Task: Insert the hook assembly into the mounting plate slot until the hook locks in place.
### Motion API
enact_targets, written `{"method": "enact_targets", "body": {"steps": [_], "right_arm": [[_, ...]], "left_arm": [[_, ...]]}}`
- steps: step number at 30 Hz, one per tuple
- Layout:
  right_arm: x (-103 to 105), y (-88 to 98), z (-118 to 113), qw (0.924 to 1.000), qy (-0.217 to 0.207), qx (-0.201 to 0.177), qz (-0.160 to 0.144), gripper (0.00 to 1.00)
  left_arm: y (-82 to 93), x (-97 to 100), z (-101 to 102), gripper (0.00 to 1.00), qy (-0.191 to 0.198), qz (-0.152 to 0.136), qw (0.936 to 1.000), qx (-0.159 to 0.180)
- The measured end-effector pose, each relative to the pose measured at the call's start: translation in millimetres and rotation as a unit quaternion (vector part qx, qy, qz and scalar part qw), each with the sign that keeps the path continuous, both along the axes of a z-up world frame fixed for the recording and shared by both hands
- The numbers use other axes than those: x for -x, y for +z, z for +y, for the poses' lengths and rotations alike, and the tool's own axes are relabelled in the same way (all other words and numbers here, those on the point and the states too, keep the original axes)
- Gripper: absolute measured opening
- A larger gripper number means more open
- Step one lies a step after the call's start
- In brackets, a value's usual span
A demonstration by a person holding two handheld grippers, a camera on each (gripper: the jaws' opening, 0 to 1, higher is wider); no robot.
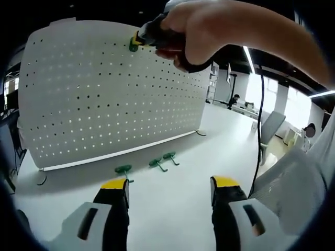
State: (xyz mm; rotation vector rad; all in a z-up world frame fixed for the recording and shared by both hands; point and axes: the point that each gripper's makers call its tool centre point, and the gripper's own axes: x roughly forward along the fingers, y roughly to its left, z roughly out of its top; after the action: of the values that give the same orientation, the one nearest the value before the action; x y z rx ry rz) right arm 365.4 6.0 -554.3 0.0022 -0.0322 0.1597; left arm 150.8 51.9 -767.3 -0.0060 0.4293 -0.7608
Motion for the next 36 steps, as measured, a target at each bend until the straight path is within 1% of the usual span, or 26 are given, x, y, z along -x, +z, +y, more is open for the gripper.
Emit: {"method": "enact_targets", "body": {"steps": [4,9,11,12,14,15,16,17,18,20,21,23,29,33,34,35,36], "right_arm": [[1.2,0.2,0.7,0.9997,0.021,-0.009,0.000,0.06],[3.6,-0.3,8.3,0.9983,0.057,0.011,-0.003,0.13],[6.0,-1.5,12.2,0.9971,0.076,0.001,0.002,0.19],[6.9,-1.6,12.4,0.9967,0.082,0.006,0.002,0.21],[10.2,0.2,13.2,0.9956,0.093,0.005,-0.005,0.25],[12.0,2.1,16.6,0.9942,0.106,0.009,-0.011,0.27],[12.8,3.1,17.9,0.9937,0.111,0.008,-0.013,0.32],[15.9,5.4,19.4,0.9921,0.121,0.022,-0.022,0.35],[17.6,5.9,20.4,0.9912,0.128,0.025,-0.024,0.36],[20.0,5.4,18.1,0.9903,0.134,0.028,-0.023,0.37],[21.6,5.3,18.0,0.9890,0.144,0.022,-0.023,0.37],[22.8,3.4,15.0,0.9886,0.145,0.033,-0.021,0.37],[24.7,4.0,11.2,0.9871,0.155,0.035,-0.024,0.37],[27.8,1.1,8.2,0.9851,0.166,0.039,-0.025,0.37],[30.2,0.4,8.7,0.9833,0.178,0.029,-0.025,0.37],[32.7,2.0,10.6,0.9816,0.189,0.012,-0.028,0.38],[35.3,1.6,8.2,0.9805,0.194,0.019,-0.030,0.40]], "left_arm": [[-1.5,-1.1,0.9,0.65,0.002,0.002,1.0000,-0.002],[-1.3,-2.0,1.2,0.65,0.003,0.001,1.0000,-0.001],[-1.8,-3.3,2.2,0.66,0.007,0.000,1.0000,-0.002],[-1.6,-4.1,3.1,0.66,0.010,0.000,0.9999,-0.002],[-0.5,-4.9,4.3,0.66,0.013,-0.003,0.9999,-0.003],[-0.6,-5.2,4.9,0.67,0.014,-0.005,0.9999,-0.006],[-0.6,-5.4,5.2,0.67,0.015,-0.005,0.9999,-0.007],[-0.3,-5.8,5.4,0.67,0.016,-0.005,0.9998,-0.007],[-0.4,-6.3,5.5,0.67,0.017,-0.005,0.9998,-0.006],[-0.1,-6.3,5.8,0.67,0.017,-0.009,0.9998,-0.010],[0.0,-6.1,5.6,0.67,0.017,-0.009,0.9998,-0.011],[0.7,-6.5,5.4,0.68,0.017,-0.012,0.9997,-0.012],[2.4,-6.8,4.4,0.68,0.019,-0.014,0.9996,-0.012],[-0.2,-5.6,3.6,0.68,0.012,-0.015,0.9996,-0.022],[-0.4,-6.1,4.0,0.68,0.013,-0.014,0.9996,-0.021],[-0.6,-6.5,4.6,0.68,0.014,-0.013,0.9996,-0.021],[-1.0,-7.3,5.9,0.68,0.015,-0.012,0.9996,-0.020]]}}
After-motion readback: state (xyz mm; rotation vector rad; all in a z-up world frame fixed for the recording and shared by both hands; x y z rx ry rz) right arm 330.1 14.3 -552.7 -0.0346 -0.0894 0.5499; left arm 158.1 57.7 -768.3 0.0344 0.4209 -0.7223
